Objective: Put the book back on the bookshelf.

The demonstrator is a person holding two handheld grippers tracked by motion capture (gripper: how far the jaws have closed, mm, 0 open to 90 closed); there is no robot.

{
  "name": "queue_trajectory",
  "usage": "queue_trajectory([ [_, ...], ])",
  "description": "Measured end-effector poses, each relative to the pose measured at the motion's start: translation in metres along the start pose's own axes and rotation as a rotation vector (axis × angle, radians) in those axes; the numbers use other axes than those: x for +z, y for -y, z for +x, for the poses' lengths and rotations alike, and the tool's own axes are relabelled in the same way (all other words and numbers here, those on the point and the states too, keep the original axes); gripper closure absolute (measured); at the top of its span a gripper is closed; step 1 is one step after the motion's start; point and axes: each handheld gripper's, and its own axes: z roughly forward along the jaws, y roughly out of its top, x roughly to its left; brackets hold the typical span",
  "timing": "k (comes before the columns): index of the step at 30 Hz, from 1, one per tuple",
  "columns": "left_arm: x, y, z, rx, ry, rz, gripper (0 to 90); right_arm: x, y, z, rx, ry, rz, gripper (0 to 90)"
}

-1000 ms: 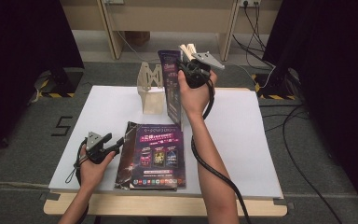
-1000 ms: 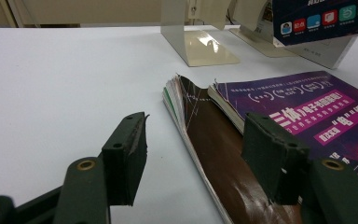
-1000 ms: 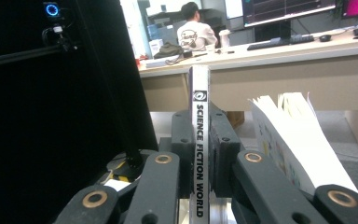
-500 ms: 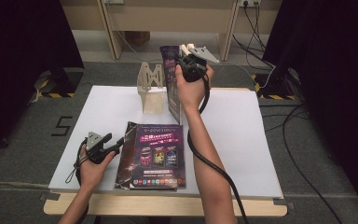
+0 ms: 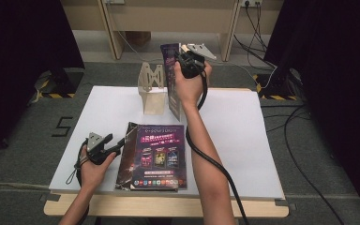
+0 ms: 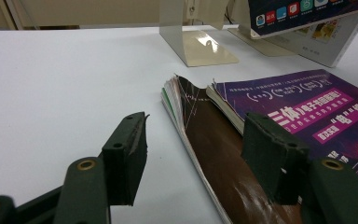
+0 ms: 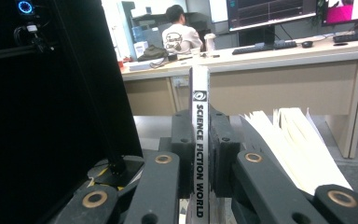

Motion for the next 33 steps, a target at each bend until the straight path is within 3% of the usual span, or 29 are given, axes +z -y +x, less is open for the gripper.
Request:
queue_trajectory([
  [33,-0.002,0.001,0.000,0.003,-0.001,-0.012,39.5,0.033,-0.015,0.004,-0.024,0.027,-0.035,83.5],
])
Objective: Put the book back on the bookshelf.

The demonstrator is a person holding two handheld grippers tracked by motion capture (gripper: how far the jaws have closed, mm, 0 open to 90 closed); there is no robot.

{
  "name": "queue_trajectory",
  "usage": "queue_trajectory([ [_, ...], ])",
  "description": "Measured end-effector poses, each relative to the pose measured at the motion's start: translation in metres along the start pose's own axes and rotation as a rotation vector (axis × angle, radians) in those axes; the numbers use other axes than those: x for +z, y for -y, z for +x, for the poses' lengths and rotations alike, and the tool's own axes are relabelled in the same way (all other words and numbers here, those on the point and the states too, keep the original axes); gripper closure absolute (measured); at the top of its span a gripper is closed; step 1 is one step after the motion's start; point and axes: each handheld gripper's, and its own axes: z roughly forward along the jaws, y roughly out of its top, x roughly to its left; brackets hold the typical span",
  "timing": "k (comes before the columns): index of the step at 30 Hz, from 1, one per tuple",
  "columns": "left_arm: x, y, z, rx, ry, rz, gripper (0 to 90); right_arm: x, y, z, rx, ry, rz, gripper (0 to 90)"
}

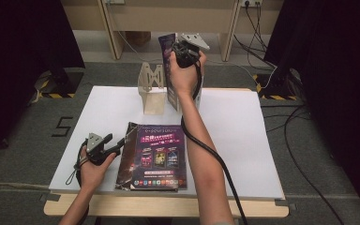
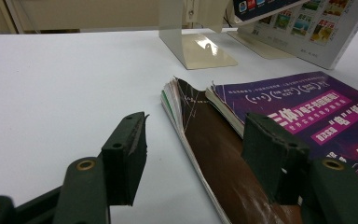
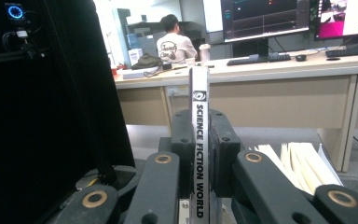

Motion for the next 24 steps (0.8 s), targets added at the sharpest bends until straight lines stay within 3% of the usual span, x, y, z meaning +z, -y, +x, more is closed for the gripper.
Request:
queue_trajectory([
  [16,0.000,0.000,0.000,0.006,0.002,0.003,39.9,0.017,0.004,0.000,-0.002,0.018,0.004,83.4],
  [24,0.000,0.000,0.000,0.010,0.004,0.001,40.1,0.022,0.018,0.001,-0.026,0.037,0.011,83.4],
])
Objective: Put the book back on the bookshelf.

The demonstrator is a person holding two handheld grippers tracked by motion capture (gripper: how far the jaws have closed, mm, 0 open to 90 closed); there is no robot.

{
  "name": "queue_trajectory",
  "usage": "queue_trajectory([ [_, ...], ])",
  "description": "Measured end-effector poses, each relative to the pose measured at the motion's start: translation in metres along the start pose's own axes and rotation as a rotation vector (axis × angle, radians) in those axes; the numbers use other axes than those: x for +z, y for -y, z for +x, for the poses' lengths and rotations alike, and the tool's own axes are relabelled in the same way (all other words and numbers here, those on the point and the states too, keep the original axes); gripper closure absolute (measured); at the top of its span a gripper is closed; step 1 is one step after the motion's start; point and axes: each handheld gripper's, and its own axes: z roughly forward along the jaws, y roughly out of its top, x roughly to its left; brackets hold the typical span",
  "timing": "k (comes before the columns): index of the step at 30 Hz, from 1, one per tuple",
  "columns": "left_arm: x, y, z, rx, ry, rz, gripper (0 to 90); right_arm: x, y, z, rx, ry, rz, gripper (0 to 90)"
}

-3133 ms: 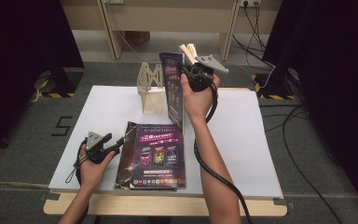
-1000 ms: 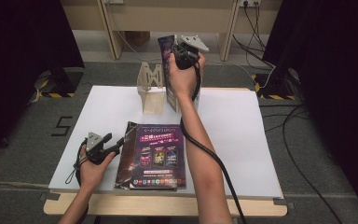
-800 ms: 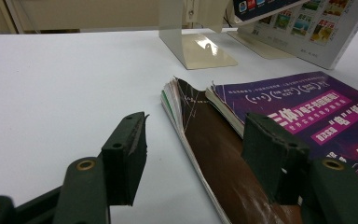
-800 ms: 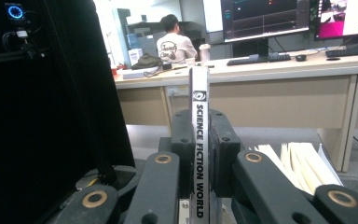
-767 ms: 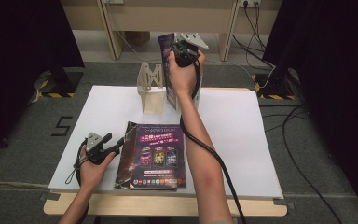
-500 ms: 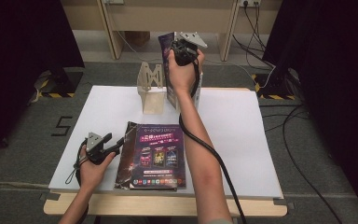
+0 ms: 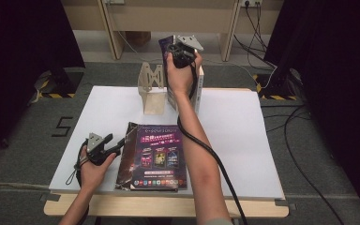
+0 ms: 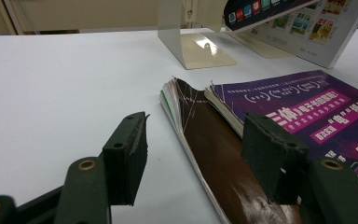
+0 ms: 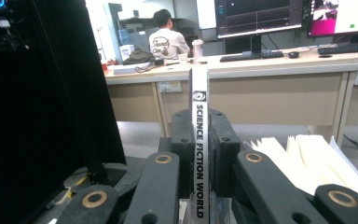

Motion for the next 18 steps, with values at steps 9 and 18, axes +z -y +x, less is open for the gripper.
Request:
queue_trajectory([
  [9,0.000,0.000,0.000,0.006,0.001,0.004,40.3,-0.007,0.019,0.008,-0.054,0.012,-0.006,83.3],
  [18,0.000,0.000,-0.001,0.011,-0.002,0.002,40.5,-0.033,0.031,0.013,-0.092,0.018,-0.042,83.1],
])
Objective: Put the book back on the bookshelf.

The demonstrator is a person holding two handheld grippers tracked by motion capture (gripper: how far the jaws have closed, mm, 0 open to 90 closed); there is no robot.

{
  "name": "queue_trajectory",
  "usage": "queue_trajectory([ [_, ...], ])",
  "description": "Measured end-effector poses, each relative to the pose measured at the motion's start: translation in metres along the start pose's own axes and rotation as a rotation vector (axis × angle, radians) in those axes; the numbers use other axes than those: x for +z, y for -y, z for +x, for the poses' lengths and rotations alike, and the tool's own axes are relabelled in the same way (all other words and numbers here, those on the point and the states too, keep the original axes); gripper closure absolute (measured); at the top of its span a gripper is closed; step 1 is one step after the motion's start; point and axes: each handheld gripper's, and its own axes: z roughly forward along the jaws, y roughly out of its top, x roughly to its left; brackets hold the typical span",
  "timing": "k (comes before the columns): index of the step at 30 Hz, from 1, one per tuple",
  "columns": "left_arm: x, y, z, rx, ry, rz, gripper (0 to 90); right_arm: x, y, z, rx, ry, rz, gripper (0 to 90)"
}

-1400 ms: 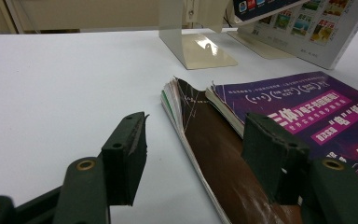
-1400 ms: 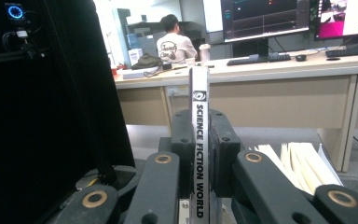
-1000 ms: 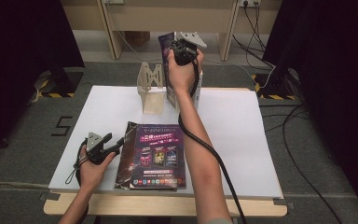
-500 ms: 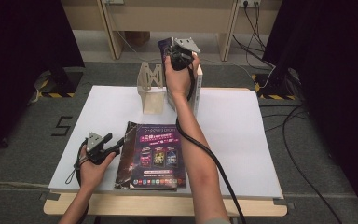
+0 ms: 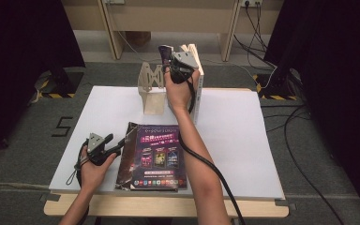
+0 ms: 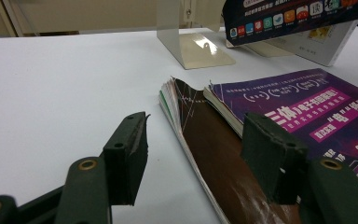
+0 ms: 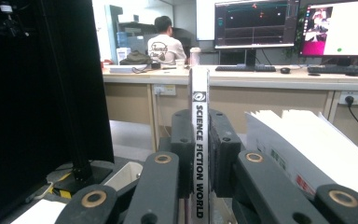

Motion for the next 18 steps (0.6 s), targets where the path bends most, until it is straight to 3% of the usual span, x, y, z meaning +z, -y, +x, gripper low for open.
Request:
queue_trajectory([
  [13,0.001,0.000,-0.001,0.002,0.002,-0.009,40.8,-0.044,0.017,-0.010,-0.058,-0.030,0.043,81.8],
  [18,0.001,0.000,-0.002,0.008,0.001,-0.003,41.0,-0.055,0.020,-0.017,-0.087,-0.066,0.055,82.3],
])
